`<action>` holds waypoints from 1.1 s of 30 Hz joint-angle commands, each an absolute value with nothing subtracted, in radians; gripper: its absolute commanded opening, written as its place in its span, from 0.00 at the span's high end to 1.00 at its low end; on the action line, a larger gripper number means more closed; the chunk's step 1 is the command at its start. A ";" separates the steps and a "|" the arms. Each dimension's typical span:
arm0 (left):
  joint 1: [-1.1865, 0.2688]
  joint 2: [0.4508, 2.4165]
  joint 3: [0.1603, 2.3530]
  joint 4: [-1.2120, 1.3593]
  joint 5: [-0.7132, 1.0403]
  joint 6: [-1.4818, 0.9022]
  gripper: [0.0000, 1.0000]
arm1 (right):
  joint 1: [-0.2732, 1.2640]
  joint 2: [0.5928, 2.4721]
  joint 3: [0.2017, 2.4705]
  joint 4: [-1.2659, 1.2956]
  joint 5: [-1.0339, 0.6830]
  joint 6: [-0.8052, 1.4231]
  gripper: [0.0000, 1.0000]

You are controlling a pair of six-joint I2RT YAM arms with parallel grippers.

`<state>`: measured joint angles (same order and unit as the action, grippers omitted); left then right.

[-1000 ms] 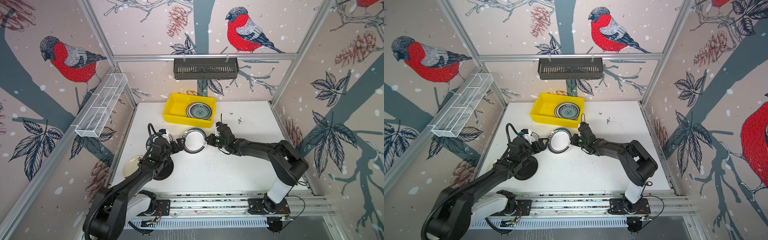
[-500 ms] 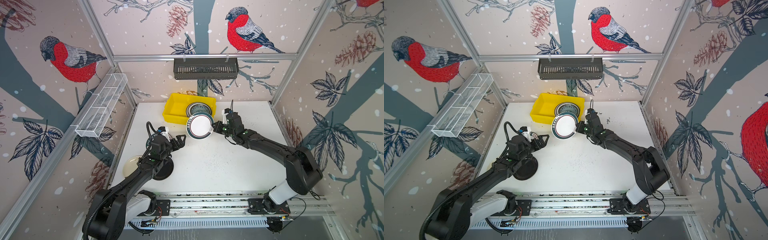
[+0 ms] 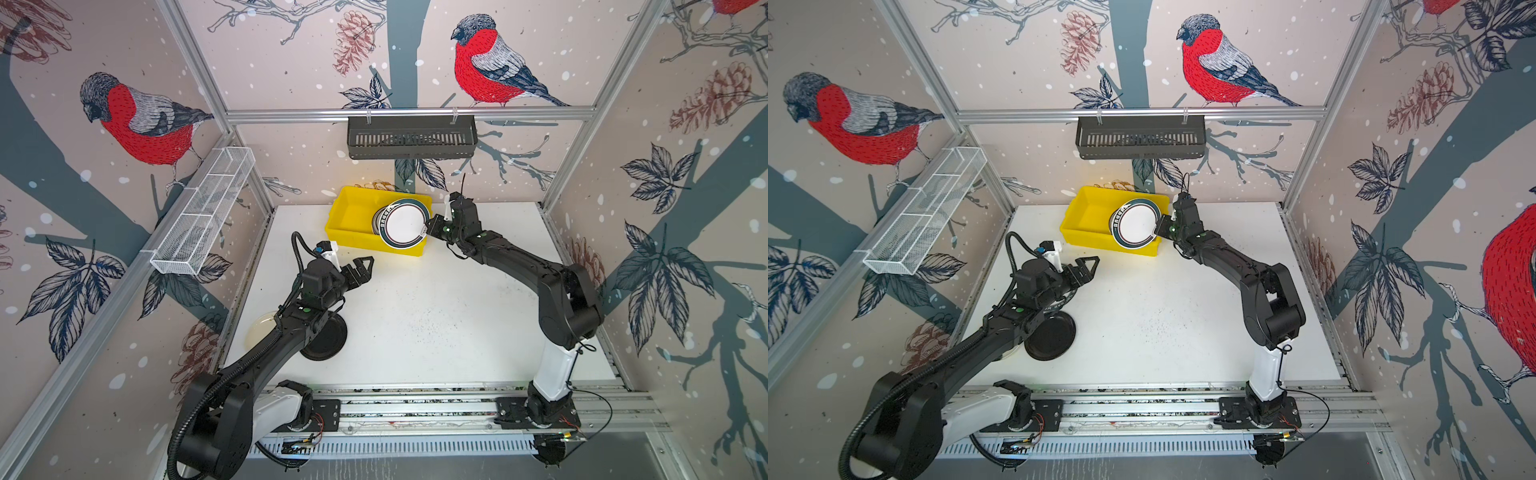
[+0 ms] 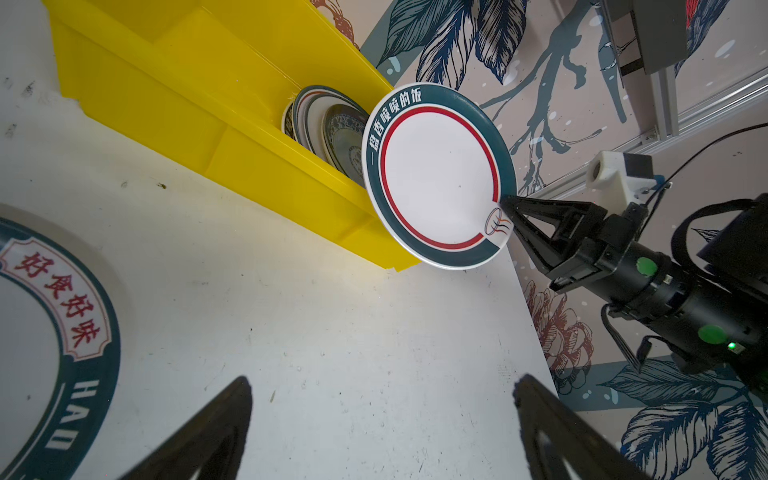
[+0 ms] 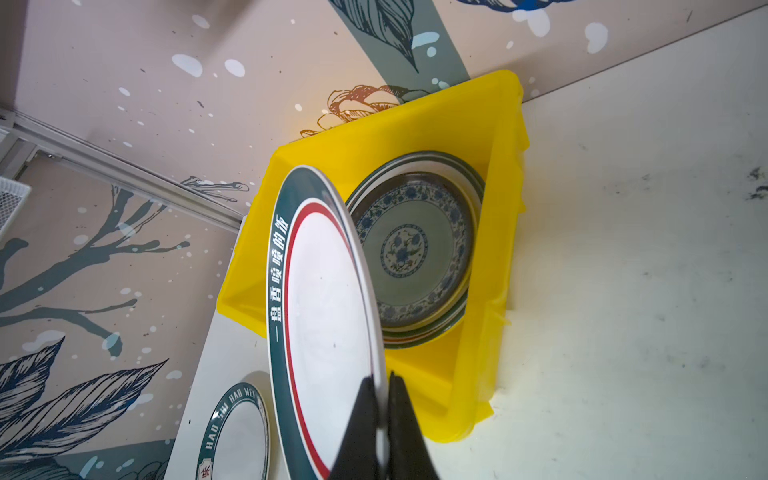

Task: Place the plates into the plastic bin on the countertop
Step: 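Carry the red-and-green-rimmed plate into the yellow bin with right gripper and release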

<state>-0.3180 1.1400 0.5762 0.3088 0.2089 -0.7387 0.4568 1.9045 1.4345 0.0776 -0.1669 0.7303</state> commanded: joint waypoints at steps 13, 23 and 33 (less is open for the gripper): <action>-0.319 1.208 0.618 0.318 0.209 -0.724 0.02 | 0.430 2.117 1.624 0.106 -0.150 0.749 0.99; -0.318 1.225 0.637 0.302 0.202 -0.729 0.02 | 0.422 2.178 1.718 0.083 -0.133 0.751 0.99; -0.318 1.214 0.650 0.267 0.172 -0.720 0.02 | 0.445 2.247 1.835 -0.025 -0.087 0.700 0.88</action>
<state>-0.3180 1.2243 0.6418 0.2756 0.1974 -0.7322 0.4358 2.2414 1.8206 -0.0135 -0.1150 0.7307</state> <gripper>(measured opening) 0.977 0.103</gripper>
